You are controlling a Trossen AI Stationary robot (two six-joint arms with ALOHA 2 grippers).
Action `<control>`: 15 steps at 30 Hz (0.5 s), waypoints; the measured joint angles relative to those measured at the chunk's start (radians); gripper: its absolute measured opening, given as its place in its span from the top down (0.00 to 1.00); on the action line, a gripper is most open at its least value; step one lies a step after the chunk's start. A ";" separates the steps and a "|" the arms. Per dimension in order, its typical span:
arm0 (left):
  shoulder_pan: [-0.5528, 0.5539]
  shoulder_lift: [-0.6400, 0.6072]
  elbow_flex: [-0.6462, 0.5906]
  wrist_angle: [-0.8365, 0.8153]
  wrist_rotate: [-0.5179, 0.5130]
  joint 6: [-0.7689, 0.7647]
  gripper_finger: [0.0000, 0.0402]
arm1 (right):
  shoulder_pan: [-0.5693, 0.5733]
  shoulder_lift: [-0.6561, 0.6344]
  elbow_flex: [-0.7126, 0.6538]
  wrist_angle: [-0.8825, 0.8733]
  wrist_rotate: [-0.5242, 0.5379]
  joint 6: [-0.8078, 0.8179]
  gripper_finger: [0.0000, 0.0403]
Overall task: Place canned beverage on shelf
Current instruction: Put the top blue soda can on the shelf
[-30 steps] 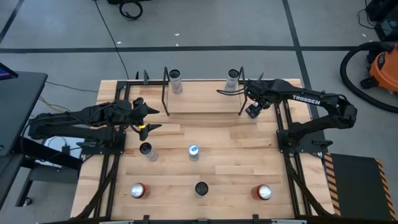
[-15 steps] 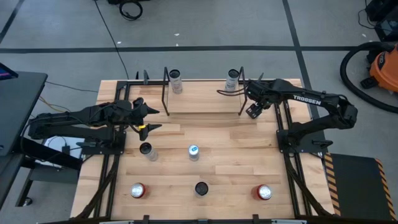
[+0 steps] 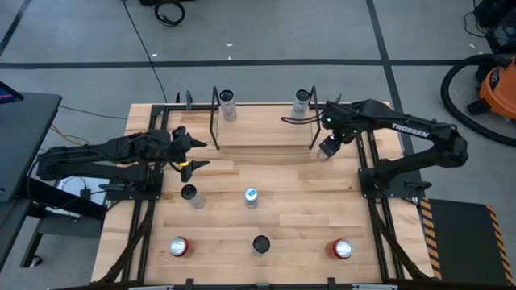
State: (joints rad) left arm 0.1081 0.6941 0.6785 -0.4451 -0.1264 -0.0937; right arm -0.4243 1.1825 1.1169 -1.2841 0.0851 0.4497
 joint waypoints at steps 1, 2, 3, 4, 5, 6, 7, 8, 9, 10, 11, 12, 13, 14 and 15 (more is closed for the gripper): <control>0.000 0.000 0.000 0.003 0.000 0.000 0.22 | 0.017 0.000 0.010 0.003 -0.012 0.005 0.38; 0.000 0.000 0.000 0.005 0.000 0.000 0.22 | 0.032 0.000 0.019 0.004 -0.022 0.015 0.38; 0.000 0.000 0.000 0.005 0.000 0.000 0.22 | 0.047 0.000 0.027 0.004 -0.028 0.025 0.38; 0.000 0.000 0.000 0.005 0.000 0.000 0.22 | 0.062 0.000 0.036 0.001 -0.032 0.033 0.38; 0.000 0.000 0.000 0.005 0.000 0.000 0.22 | 0.076 0.000 0.048 0.001 -0.032 0.040 0.38; 0.000 0.000 0.000 0.005 0.000 0.000 0.22 | 0.088 0.000 0.059 0.006 -0.030 0.044 0.38; 0.000 0.000 0.000 0.005 0.000 0.000 0.22 | 0.099 0.000 0.069 0.018 -0.029 0.045 0.38; 0.000 0.000 0.000 0.005 0.000 0.000 0.22 | 0.106 0.000 0.080 0.035 -0.028 0.044 0.38; 0.000 0.000 0.000 0.005 0.000 0.000 0.22 | 0.110 0.000 0.090 0.055 -0.027 0.041 0.38; 0.000 0.000 0.000 0.006 0.000 0.000 0.22 | 0.112 0.000 0.100 0.079 -0.027 0.034 0.38; 0.000 0.000 0.000 0.006 0.000 0.000 0.22 | 0.112 0.002 0.111 0.104 -0.026 0.023 0.38; 0.000 0.000 0.000 0.006 0.000 0.000 0.22 | 0.112 0.007 0.123 0.128 -0.021 0.013 0.38; 0.000 0.000 0.000 0.006 0.000 0.000 0.22 | 0.110 0.013 0.136 0.149 -0.010 0.000 0.38; 0.000 0.000 0.000 0.007 0.000 0.000 0.22 | 0.107 0.024 0.152 0.164 0.007 -0.017 0.38; 0.000 0.000 0.000 0.007 0.000 0.000 0.22 | 0.103 0.036 0.169 0.176 0.022 -0.037 0.38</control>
State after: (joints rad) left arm 0.1080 0.6938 0.6785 -0.4383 -0.1261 -0.0939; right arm -0.3208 1.2181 1.2862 -1.1083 0.1076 0.4123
